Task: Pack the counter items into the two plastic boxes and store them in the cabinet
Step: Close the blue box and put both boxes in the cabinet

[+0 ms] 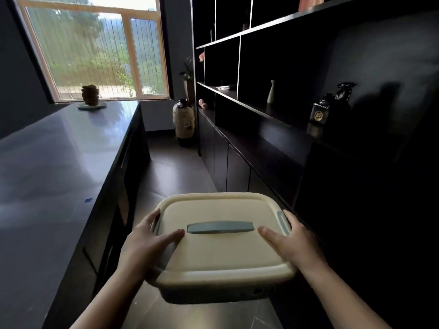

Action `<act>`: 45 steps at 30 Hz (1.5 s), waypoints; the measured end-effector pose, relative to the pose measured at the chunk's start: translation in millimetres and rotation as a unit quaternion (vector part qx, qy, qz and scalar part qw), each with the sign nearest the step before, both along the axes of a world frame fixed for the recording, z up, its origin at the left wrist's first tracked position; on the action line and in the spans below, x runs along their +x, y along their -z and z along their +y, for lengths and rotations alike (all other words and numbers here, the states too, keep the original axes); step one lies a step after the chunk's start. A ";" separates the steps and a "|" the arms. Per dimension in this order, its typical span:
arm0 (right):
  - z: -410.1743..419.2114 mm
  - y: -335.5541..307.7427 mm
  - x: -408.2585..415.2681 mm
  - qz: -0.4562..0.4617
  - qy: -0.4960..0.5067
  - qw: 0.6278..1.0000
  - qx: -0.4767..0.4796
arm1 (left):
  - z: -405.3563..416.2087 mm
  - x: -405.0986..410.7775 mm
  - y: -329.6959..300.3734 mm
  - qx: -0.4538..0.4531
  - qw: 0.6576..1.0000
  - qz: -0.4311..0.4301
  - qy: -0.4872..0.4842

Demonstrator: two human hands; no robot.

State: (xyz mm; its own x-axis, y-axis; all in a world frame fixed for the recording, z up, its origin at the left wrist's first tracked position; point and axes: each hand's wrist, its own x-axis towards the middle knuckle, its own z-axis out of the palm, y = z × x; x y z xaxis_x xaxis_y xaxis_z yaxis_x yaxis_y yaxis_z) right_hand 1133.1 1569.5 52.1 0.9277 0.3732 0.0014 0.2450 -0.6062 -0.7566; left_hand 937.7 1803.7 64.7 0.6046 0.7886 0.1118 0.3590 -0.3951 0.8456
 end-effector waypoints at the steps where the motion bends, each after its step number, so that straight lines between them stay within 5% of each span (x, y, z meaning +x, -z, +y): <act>1: 11.8 -0.7 13.4 0.002 0.009 1.000 0.001 | 15.4 17.8 -1.2 0.002 1.000 0.001 0.007; 25: 333.2 10.1 406.4 0.003 0.012 1.000 -0.016 | 339.7 421.5 33.8 0.004 0.998 0.057 -0.025; 36: 493.3 21.6 519.9 0.034 0.138 0.989 0.030 | 542.0 594.1 22.4 0.072 0.989 0.095 0.085; 45: 536.1 46.3 635.4 0.048 0.227 0.972 0.029 | 598.6 751.5 43.2 0.036 0.978 0.105 0.178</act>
